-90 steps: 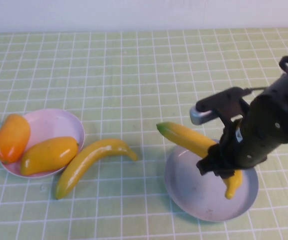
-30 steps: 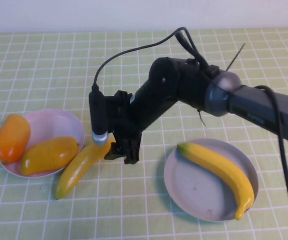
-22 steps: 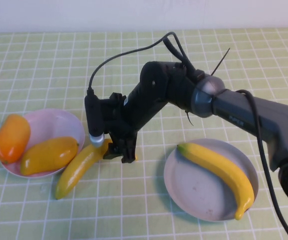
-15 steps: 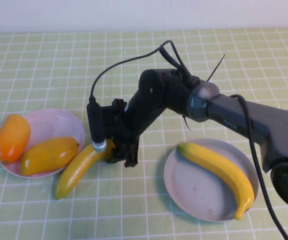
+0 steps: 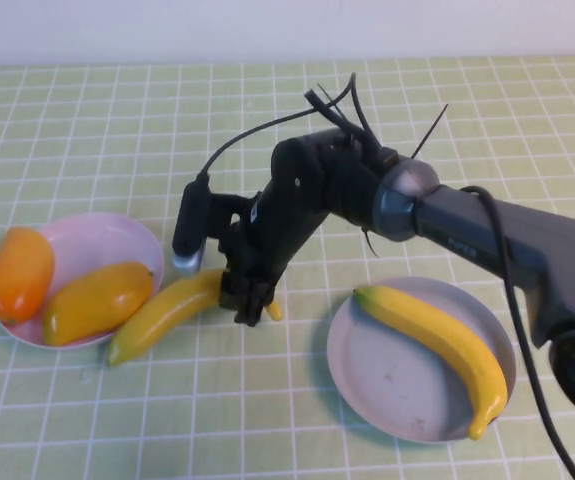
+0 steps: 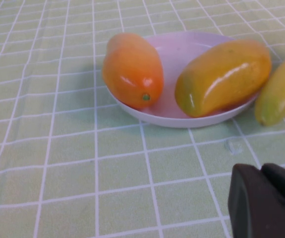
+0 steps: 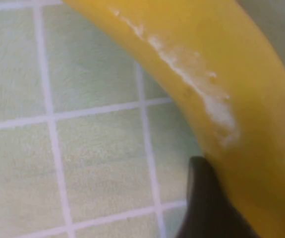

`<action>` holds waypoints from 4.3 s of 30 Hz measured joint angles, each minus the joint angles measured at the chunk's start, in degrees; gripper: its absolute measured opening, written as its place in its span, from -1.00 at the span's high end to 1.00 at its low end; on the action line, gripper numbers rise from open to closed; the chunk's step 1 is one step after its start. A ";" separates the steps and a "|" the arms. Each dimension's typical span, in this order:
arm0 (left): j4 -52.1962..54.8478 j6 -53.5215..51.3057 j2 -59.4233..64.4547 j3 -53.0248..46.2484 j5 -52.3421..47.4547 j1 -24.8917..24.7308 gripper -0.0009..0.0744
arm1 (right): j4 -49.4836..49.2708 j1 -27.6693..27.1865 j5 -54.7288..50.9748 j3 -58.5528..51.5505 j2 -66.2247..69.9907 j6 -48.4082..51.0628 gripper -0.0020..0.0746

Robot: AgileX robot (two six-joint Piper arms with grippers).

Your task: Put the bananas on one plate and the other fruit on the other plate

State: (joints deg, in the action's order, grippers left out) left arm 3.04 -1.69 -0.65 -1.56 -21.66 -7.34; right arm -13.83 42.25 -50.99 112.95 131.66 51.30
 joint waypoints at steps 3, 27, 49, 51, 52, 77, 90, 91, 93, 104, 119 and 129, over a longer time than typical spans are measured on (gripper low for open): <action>0.00 0.00 0.00 0.00 0.00 0.00 0.97 | 3.60 0.62 -0.96 0.00 -3.17 -12.26 0.14; 0.12 0.00 0.00 0.00 0.00 0.00 0.97 | 25.63 2.61 -0.56 -53.33 -44.63 -96.70 0.14; 0.15 0.00 0.00 0.00 0.00 0.00 0.97 | 24.16 2.61 -2.97 -56.06 -41.99 -99.06 0.14; 0.15 0.00 0.00 0.00 0.00 0.00 0.97 | 24.02 2.61 -1.97 -56.06 -41.43 -99.06 0.14; 0.15 0.00 0.00 0.00 0.00 0.00 0.97 | 23.99 2.61 -1.29 -56.06 -41.31 -99.06 0.14; 0.24 0.00 0.00 0.00 0.00 0.00 0.97 | 28.66 9.34 -1.71 -56.06 -52.59 -99.06 0.49; 0.24 0.00 0.00 0.00 0.00 0.00 0.97 | 29.54 13.82 -13.03 -56.06 -61.49 -81.12 0.98; 0.24 0.00 0.00 0.00 0.00 0.00 0.97 | 29.95 13.82 -13.61 -56.06 -61.76 -80.84 0.98; 0.24 0.00 0.00 0.00 0.00 0.00 0.97 | 30.99 13.82 -14.52 -56.06 -61.84 -80.25 0.98; 0.24 0.00 0.00 0.00 0.00 0.00 0.97 | 33.82 13.82 -14.47 -56.06 -61.84 -73.05 0.99; 0.24 0.00 0.00 0.00 0.00 0.00 0.97 | 4.72 -23.52 16.03 -71.36 -81.41 -42.64 0.99; 0.24 0.00 0.00 0.00 0.00 0.00 0.97 | -3.79 -42.92 27.80 -89.81 -106.71 -32.17 0.99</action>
State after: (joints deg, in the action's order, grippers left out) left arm 3.28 -1.69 -0.65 -1.56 -21.66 -7.34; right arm -17.62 -0.67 -23.20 23.14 24.95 19.12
